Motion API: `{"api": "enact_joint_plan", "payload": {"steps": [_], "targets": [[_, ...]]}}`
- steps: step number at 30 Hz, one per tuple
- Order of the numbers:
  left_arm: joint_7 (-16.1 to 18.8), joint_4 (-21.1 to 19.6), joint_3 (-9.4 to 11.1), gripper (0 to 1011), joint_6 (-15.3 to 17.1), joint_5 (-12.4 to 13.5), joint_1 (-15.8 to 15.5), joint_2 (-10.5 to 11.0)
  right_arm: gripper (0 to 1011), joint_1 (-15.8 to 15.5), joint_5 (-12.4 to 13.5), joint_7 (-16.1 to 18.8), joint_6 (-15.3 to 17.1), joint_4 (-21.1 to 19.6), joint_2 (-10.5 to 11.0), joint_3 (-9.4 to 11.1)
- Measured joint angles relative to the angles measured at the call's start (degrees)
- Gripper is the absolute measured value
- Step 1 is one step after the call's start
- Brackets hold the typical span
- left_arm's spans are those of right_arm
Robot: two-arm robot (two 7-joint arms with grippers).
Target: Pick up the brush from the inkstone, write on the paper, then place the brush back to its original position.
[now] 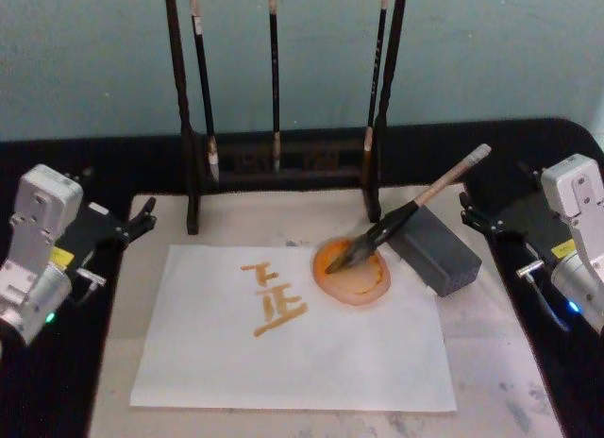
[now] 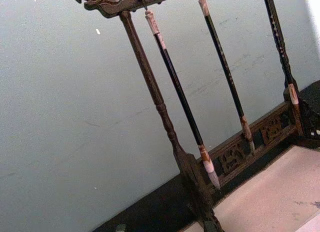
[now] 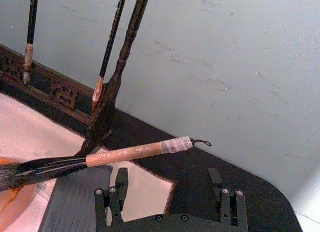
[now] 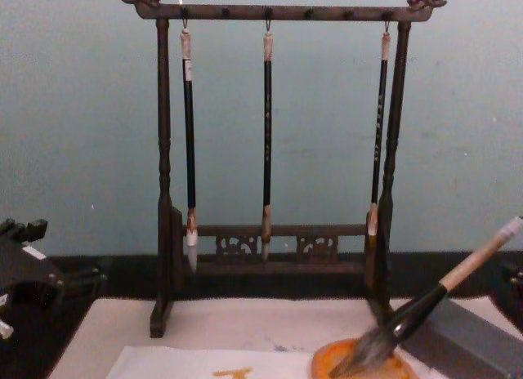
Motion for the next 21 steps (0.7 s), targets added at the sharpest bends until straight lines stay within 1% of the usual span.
{"api": "enact_joint_plan", "payload": {"steps": [21], "targets": [[0.0,0.0,0.0,1010,0.0,0.0,0.0,0.0,1000,0.0,0.0,0.0,0.0,0.0,0.0,0.0]]}}
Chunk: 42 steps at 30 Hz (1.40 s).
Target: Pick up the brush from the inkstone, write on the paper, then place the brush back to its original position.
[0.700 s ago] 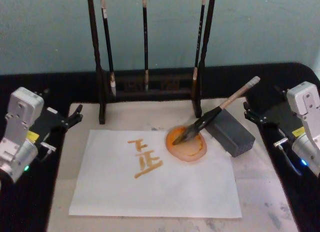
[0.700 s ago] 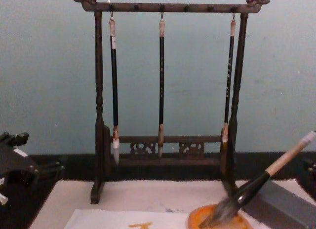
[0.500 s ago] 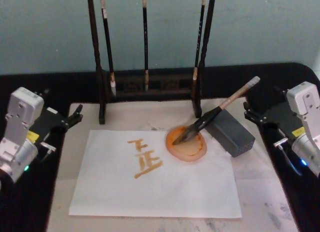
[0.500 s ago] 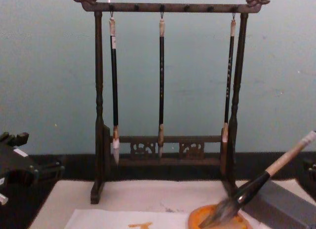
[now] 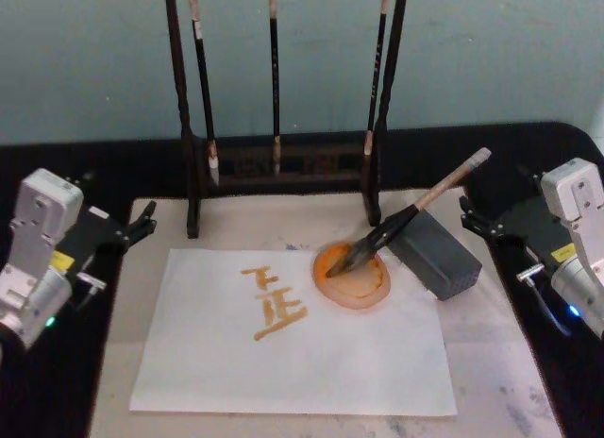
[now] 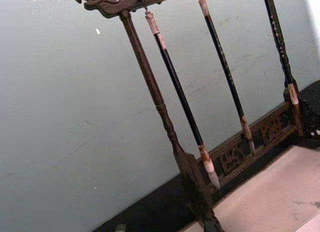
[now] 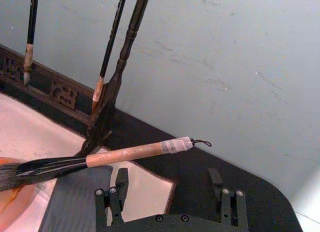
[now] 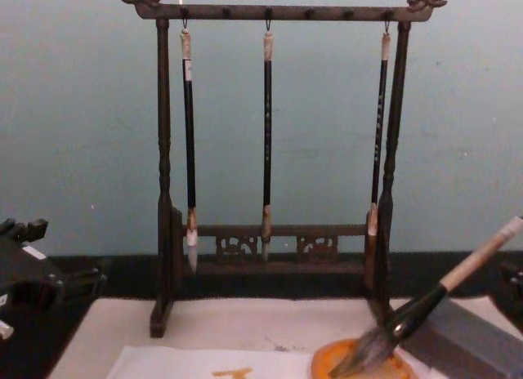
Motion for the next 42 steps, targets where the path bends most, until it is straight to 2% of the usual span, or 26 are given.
{"api": "enact_joint_plan", "payload": {"steps": [42], "targets": [[0.0,0.0,0.0,1010,0.0,0.0,0.0,0.0,1000,0.0,0.0,0.0,0.0,0.0,0.0,0.0]]}}
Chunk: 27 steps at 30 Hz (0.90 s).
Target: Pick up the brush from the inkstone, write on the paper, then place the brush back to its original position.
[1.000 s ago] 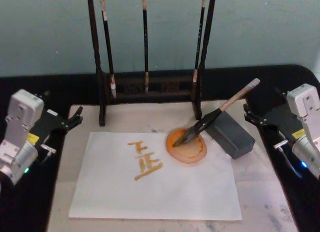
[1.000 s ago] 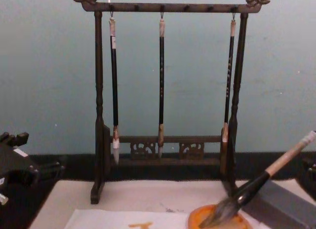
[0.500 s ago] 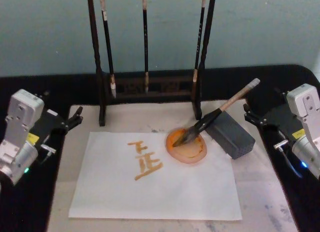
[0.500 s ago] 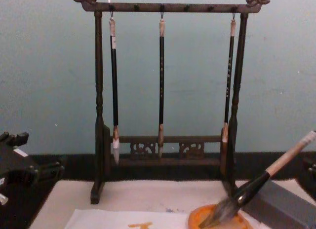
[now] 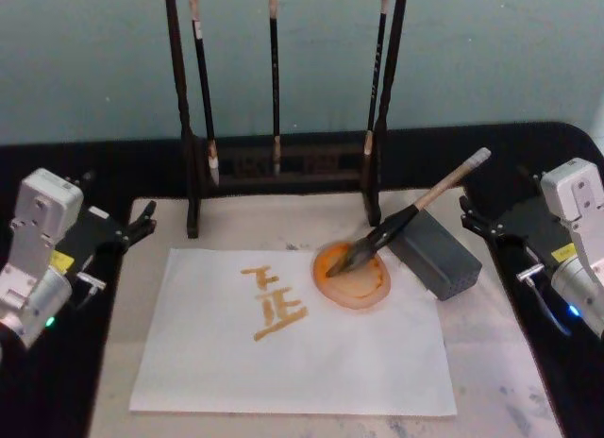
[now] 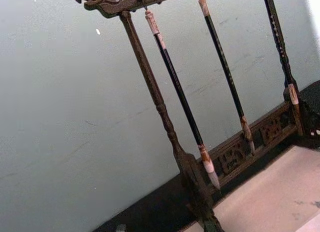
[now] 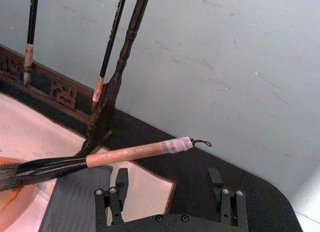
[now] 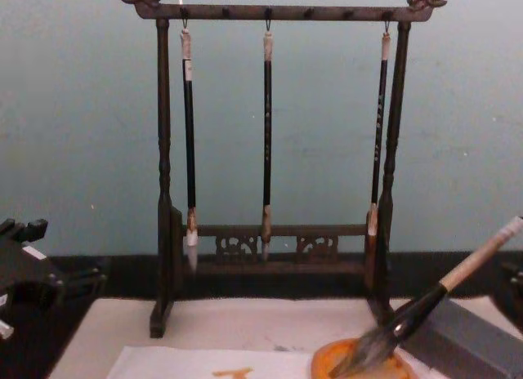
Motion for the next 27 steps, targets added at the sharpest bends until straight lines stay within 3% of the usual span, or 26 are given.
{"api": "enact_joint_plan", "payload": {"steps": [27], "targets": [[0.0,0.0,0.0,1010,0.0,0.0,0.0,0.0,1000,0.0,0.0,0.0,0.0,0.0,0.0,0.0]]}}
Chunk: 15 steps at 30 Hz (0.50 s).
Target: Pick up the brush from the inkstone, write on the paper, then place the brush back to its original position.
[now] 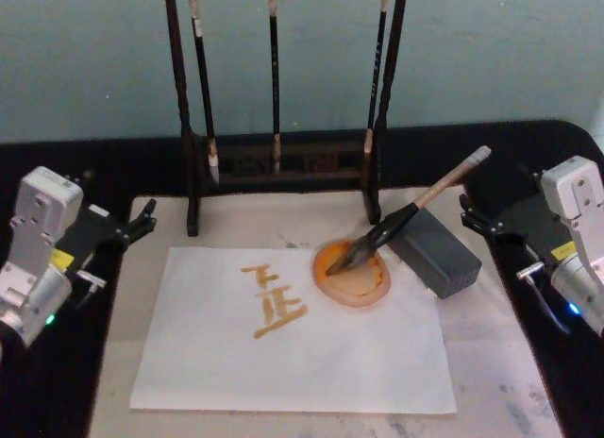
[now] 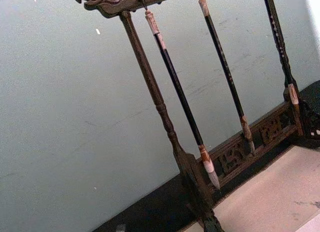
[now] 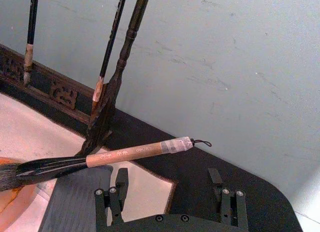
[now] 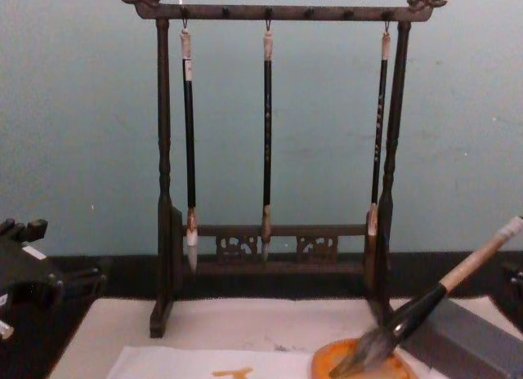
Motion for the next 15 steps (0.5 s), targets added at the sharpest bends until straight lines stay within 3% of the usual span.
{"api": "enact_joint_plan", "payload": {"steps": [12,15], "targets": [[0.0,0.0,0.0,1010,0.0,0.0,0.0,0.0,1000,-0.2,0.0,0.7,0.2,0.0,-0.5,0.8],[0.0,0.0,0.0,1010,0.0,0.0,0.0,0.0,1000,-0.5,1.6,1.9,0.7,-0.1,-1.1,1.8]]}}
